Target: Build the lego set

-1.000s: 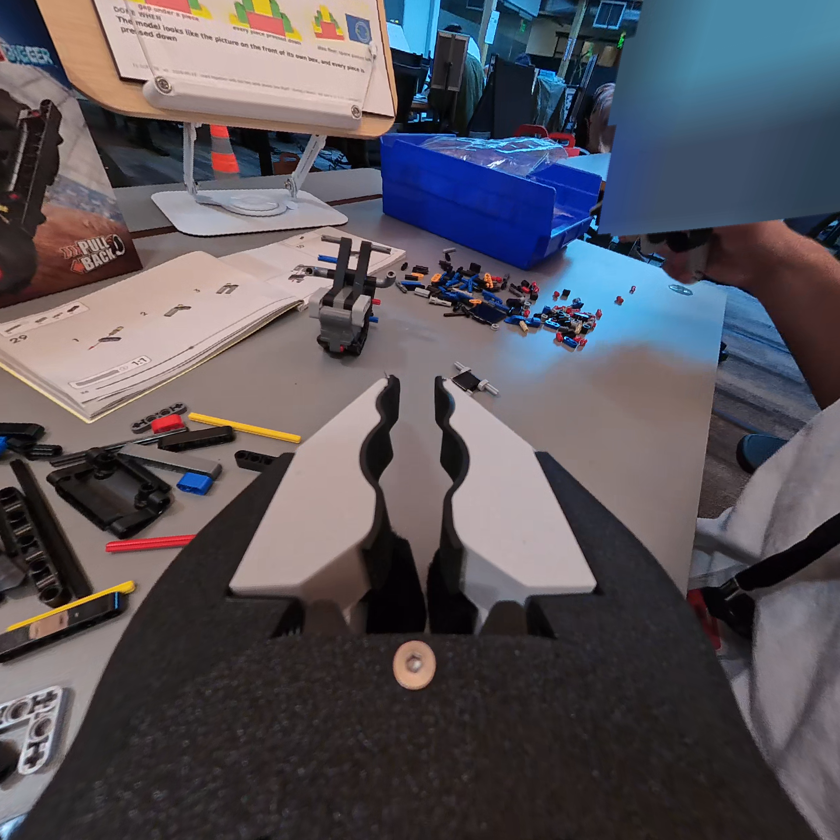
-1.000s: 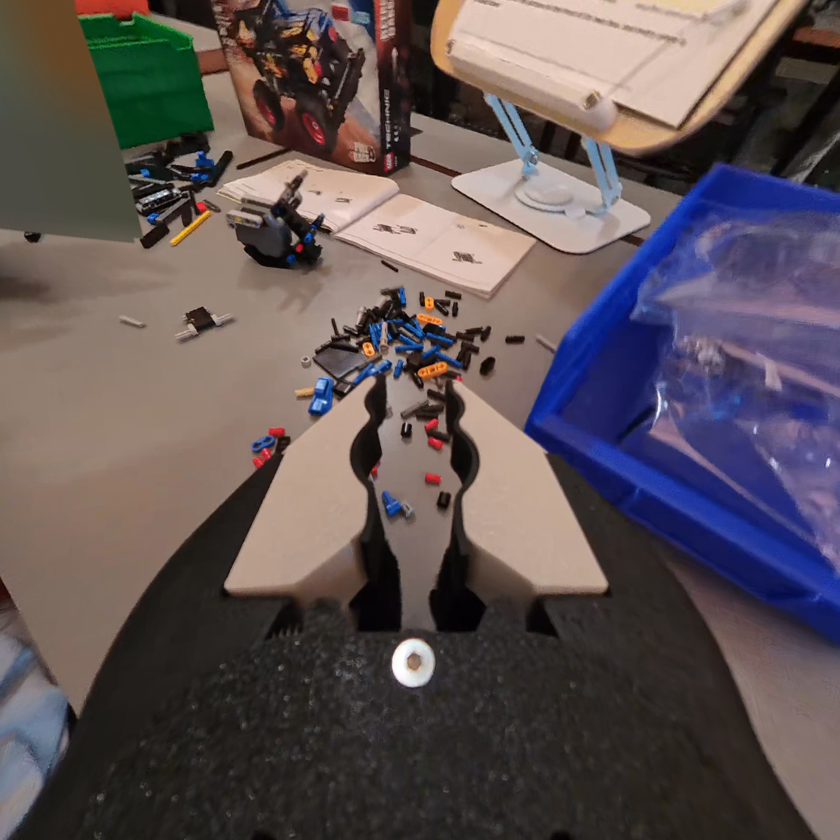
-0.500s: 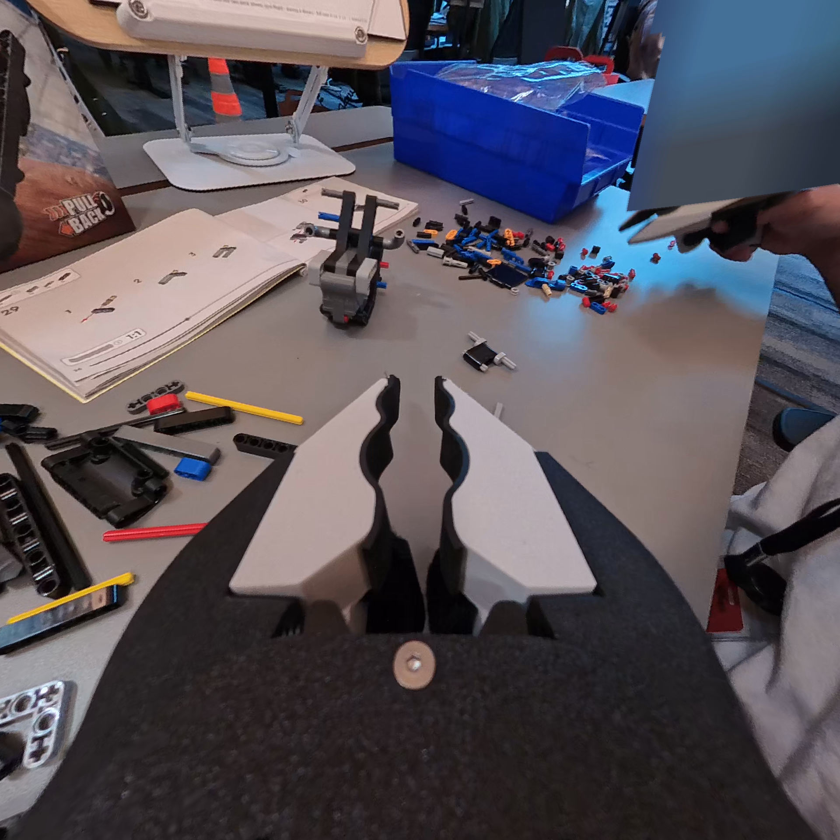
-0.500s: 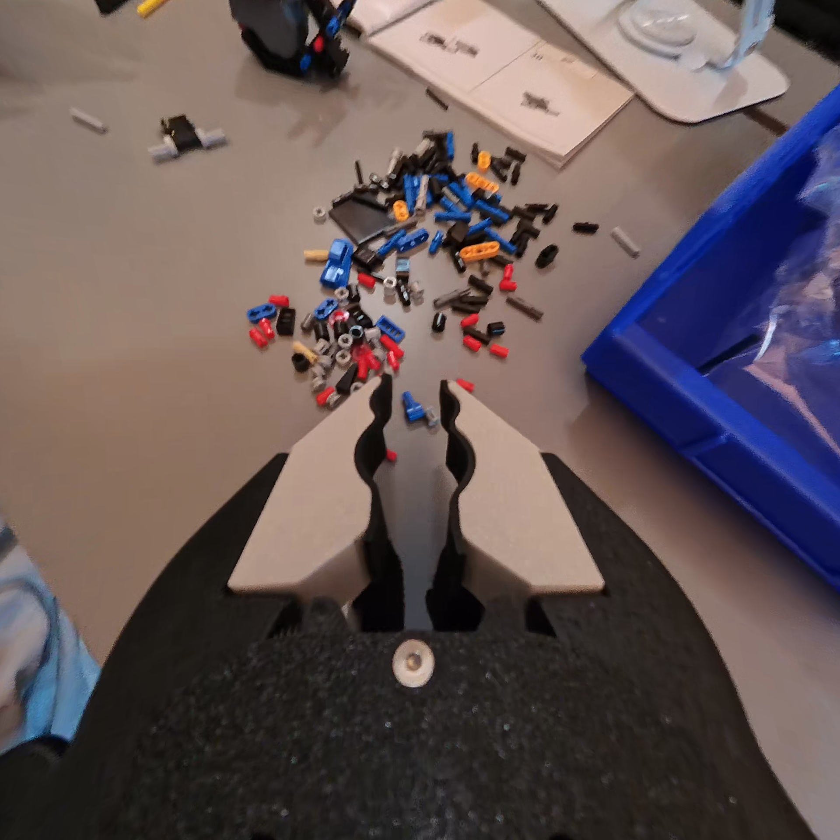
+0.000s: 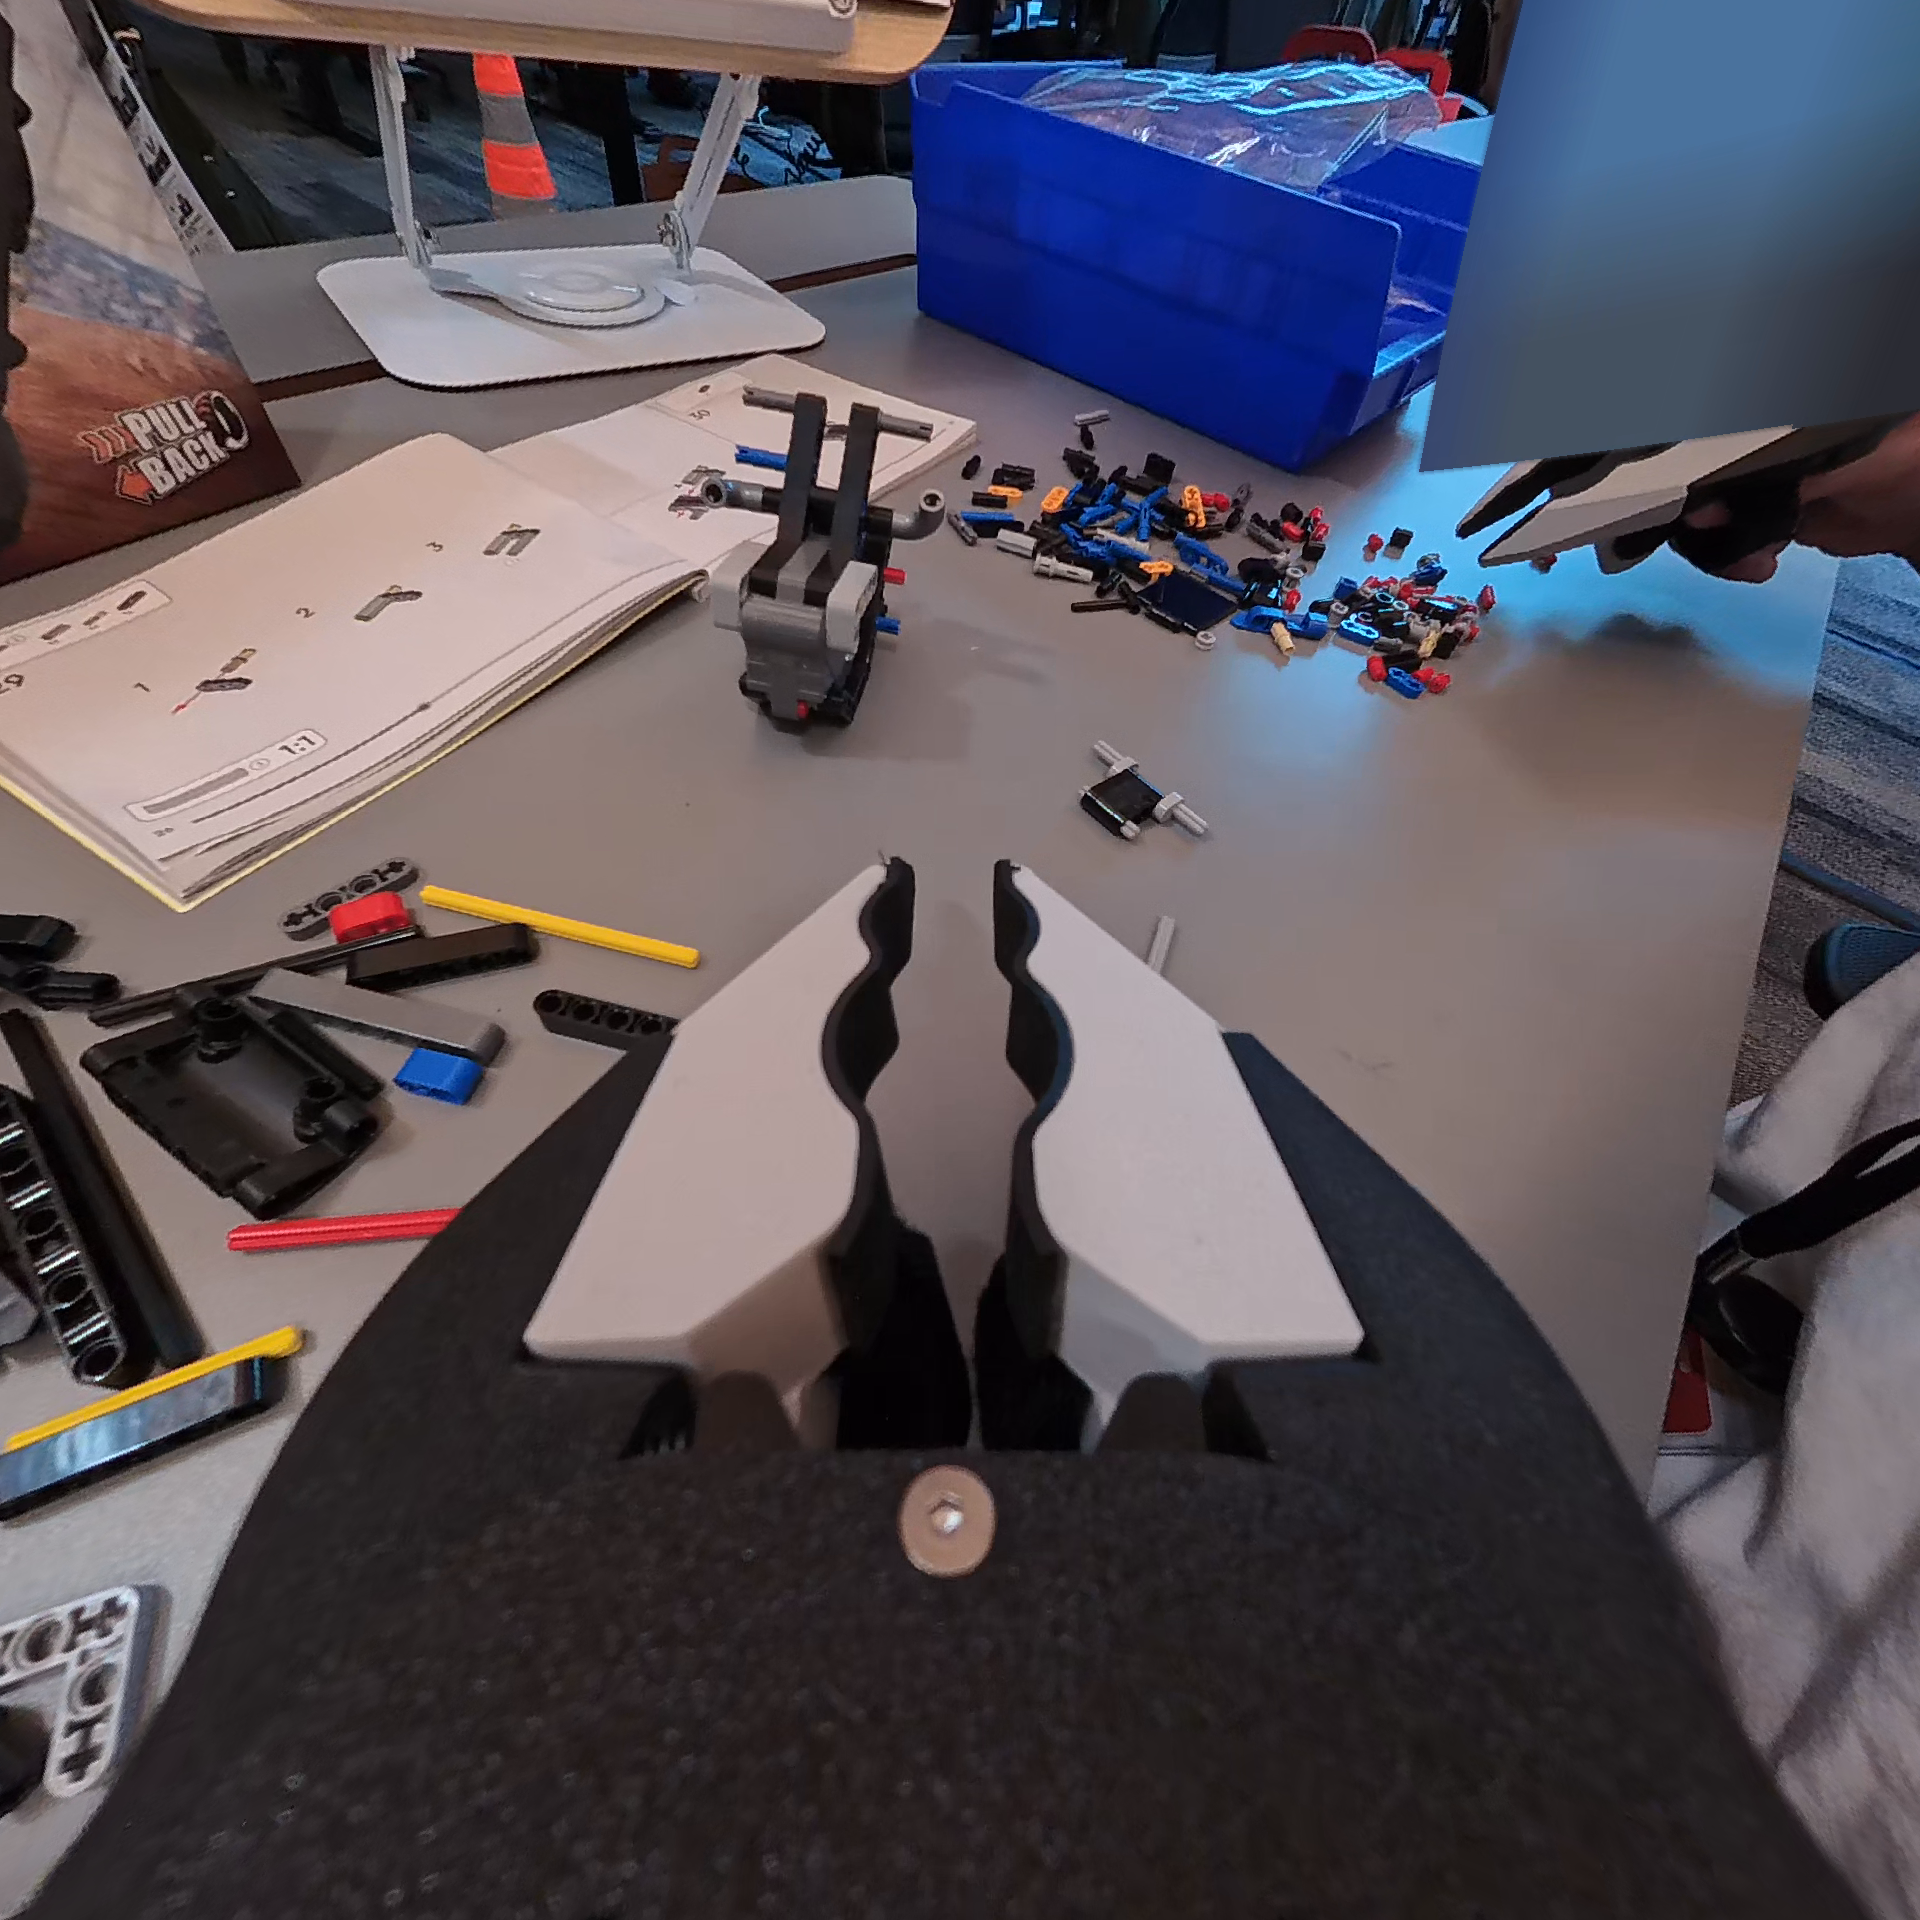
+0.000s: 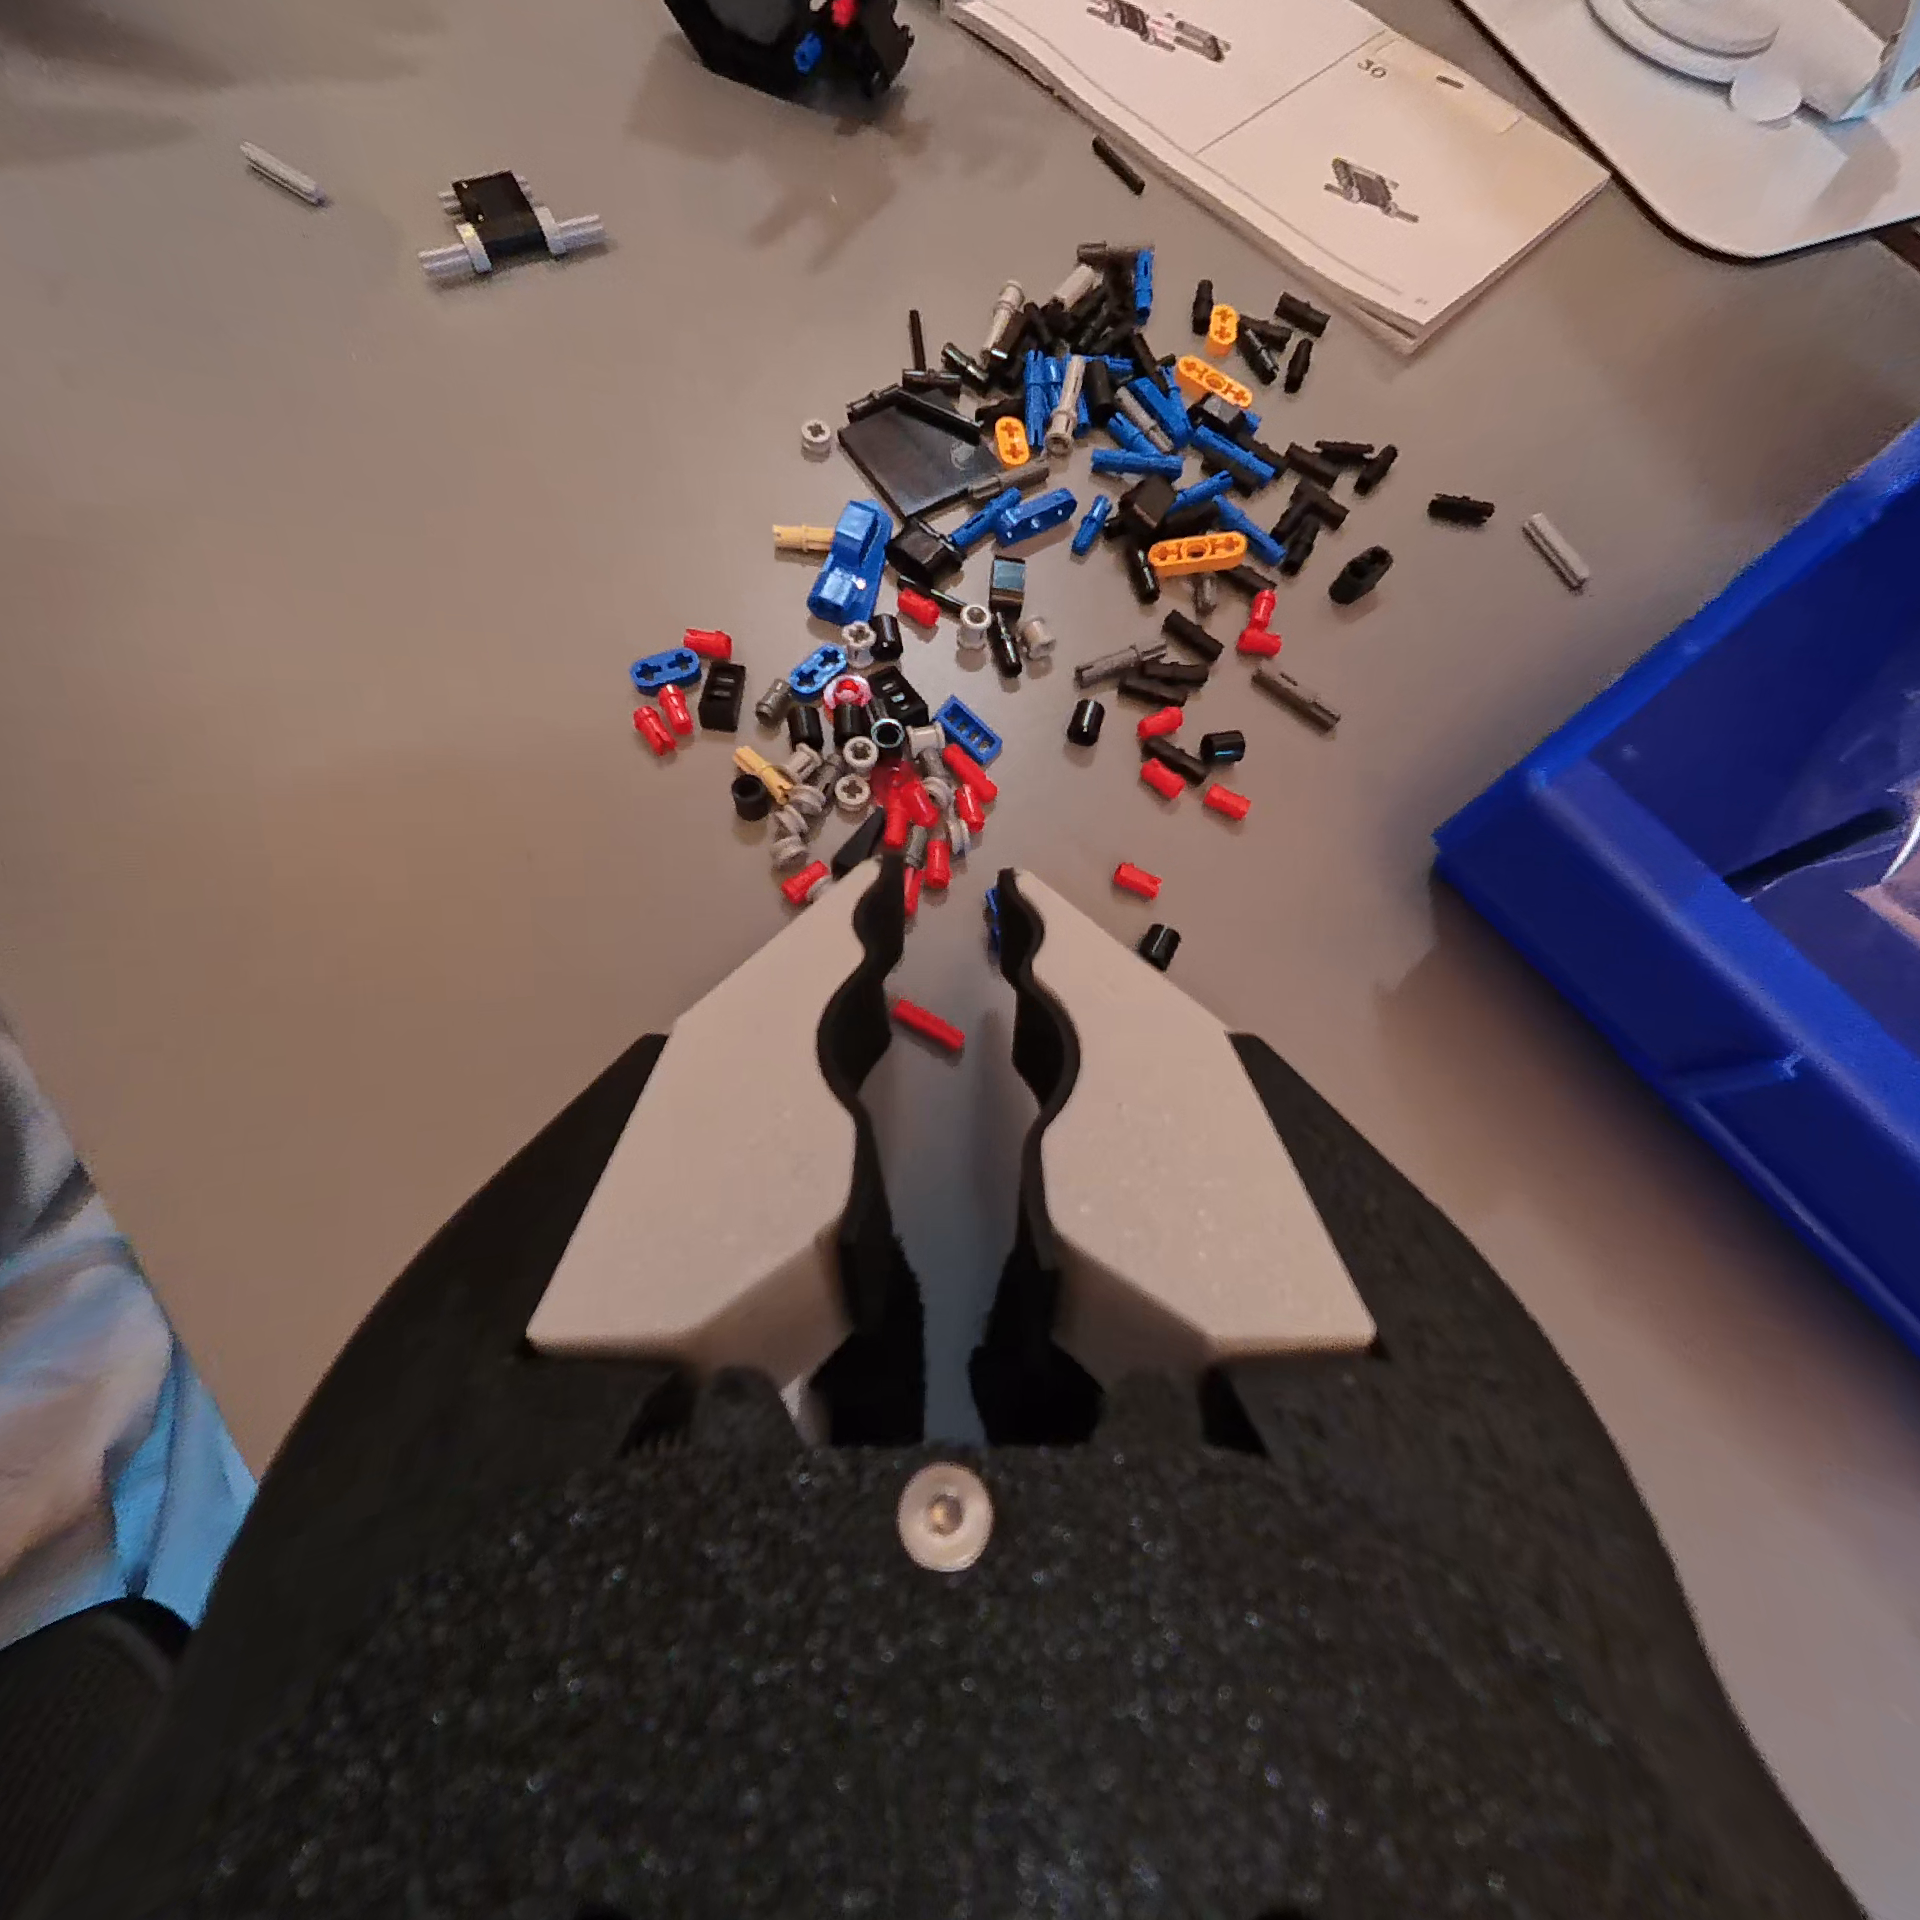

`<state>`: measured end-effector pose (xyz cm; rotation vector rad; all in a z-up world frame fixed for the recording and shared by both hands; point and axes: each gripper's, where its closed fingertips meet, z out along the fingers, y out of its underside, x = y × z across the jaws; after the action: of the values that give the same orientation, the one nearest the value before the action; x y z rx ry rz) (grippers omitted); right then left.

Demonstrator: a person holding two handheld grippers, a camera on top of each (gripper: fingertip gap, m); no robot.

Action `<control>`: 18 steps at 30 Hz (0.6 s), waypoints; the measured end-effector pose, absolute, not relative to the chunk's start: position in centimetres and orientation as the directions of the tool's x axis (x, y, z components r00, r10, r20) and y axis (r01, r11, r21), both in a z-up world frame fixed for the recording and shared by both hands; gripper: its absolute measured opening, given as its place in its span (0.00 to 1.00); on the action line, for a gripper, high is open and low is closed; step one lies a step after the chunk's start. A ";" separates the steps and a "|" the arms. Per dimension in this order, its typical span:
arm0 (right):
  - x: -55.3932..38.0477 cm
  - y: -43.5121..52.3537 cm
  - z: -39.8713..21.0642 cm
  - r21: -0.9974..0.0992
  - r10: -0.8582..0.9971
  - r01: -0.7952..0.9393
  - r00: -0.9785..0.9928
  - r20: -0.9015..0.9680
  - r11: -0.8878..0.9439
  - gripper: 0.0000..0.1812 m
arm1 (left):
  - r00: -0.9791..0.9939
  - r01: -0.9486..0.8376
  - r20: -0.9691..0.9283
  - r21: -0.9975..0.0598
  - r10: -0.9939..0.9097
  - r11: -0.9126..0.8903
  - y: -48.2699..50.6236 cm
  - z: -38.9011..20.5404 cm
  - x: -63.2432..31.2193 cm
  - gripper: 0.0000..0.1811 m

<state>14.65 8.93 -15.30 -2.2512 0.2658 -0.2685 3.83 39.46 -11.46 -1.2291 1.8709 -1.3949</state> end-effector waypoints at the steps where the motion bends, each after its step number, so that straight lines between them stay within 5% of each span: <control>1: 14.5 9.1 -15.3 -0.771 -0.273 -0.098 0.957 0.102 -0.630 0.09 | -0.468 -0.364 0.119 -0.929 -0.876 0.068 39.5 -11.5 3.8 0.07; 18: 14.7 12.5 -15.3 -0.756 -0.246 -0.049 0.958 0.151 -0.653 0.09 | -0.476 -0.351 0.117 -0.934 -0.872 0.066 39.4 -11.3 3.7 0.07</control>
<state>14.75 12.54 -15.33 -2.2705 0.2056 -0.3037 3.71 39.40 -11.26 -1.2136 1.8651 -1.4085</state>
